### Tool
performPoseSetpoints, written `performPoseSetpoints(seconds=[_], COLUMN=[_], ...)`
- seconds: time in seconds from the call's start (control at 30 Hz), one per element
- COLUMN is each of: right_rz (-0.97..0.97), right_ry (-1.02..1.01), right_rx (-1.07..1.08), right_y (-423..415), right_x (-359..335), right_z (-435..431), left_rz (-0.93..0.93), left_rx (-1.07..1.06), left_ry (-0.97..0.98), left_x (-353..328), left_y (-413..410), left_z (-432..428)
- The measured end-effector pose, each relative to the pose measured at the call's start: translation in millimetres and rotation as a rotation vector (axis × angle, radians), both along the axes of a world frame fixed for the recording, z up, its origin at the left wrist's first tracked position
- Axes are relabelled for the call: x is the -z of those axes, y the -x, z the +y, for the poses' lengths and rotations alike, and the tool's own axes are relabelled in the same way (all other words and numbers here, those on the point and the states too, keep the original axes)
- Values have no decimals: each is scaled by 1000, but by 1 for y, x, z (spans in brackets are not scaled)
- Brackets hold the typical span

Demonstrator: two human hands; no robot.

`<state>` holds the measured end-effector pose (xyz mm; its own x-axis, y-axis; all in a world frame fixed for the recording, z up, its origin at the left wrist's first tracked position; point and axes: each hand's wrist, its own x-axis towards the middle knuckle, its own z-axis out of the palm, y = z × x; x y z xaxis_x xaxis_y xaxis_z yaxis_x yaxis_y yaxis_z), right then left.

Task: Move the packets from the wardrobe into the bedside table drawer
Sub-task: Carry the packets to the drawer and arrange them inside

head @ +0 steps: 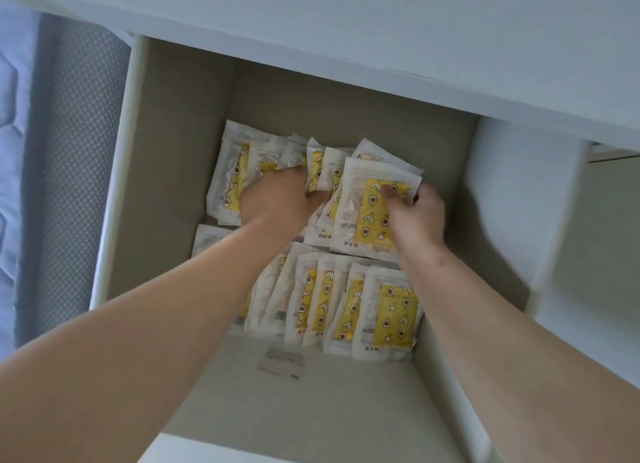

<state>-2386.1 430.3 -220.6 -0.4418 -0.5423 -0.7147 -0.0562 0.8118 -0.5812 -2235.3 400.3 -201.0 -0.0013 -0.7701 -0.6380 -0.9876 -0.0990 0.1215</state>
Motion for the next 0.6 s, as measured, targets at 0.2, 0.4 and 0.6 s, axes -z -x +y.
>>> performPoseSetpoints(seconds=[0.2,0.4,0.6], right_rz=[255,419,402], right_ry=[-73,-57,-76], right_rx=[-143,-404,-774], right_y=[6,9,4], right_x=[4,-9,-7], right_z=[5,9,-9], left_rz=[-152,23,214], left_rx=[147,249,490], left_ry=[-24,140,-71], left_x=[-8,-15,3], left_y=[0,-2,8], left_z=[-6,-14,-25])
